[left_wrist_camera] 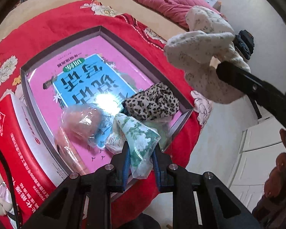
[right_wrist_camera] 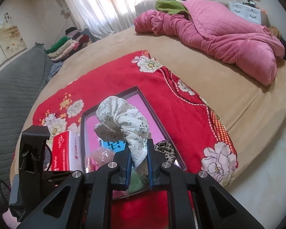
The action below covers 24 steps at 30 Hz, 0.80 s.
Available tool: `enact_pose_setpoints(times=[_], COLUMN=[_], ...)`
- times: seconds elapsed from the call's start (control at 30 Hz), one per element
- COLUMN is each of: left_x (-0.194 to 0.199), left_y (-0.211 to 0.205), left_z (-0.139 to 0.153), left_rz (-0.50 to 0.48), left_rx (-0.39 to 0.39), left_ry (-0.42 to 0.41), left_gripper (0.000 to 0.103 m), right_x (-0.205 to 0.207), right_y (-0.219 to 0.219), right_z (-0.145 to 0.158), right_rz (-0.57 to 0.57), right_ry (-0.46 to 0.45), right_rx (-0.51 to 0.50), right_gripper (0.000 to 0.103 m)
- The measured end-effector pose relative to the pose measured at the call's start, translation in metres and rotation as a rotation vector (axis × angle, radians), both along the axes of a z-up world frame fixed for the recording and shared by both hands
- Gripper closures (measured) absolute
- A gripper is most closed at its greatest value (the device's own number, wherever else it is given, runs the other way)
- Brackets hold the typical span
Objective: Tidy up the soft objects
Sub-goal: 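Lower the white cloth into the tray and open the right tool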
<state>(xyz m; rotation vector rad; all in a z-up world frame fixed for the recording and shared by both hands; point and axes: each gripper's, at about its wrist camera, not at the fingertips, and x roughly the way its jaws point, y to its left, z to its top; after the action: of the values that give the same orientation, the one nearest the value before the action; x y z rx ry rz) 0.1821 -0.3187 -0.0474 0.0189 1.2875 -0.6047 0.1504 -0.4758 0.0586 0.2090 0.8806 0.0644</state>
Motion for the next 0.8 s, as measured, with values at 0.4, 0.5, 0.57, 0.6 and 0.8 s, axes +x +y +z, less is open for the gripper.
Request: enact_pose_setpoints(times=[0.4,0.5,0.57,0.6,0.8], left_x=[0.003,0.002,0.002,0.002,0.003], left_y=[0.004,0.006,0.008,0.009,0.014], left_z=[-0.007,-0.007,-0.006,-0.006,-0.008], left_rz=[0.0,0.002,0.002,0.002,0.01], left_rx=[-0.017,-0.019,-0.017,-0.017,-0.022], left_ry=[0.028,0.03,0.027,0.027,0.033], left_gripper=[0.081,0.081,0.081,0.081,0.08], right_x=[0.013,0.017,0.02,0.021,0.027], right_y=[0.003,0.007,0.011,0.013,0.021], right_z=[-0.024,-0.03,-0.036,-0.039,-0.064], right_rz=[-0.02,-0.02,-0.013,-0.006,0.04], right_ry=[0.044,0.055,0.064,0.071,0.126], right_rx=[-0.064,-0.109,-0.138,-0.152,-0.133], right_gripper=[0.087,0.087,0.087,0.087,0.086])
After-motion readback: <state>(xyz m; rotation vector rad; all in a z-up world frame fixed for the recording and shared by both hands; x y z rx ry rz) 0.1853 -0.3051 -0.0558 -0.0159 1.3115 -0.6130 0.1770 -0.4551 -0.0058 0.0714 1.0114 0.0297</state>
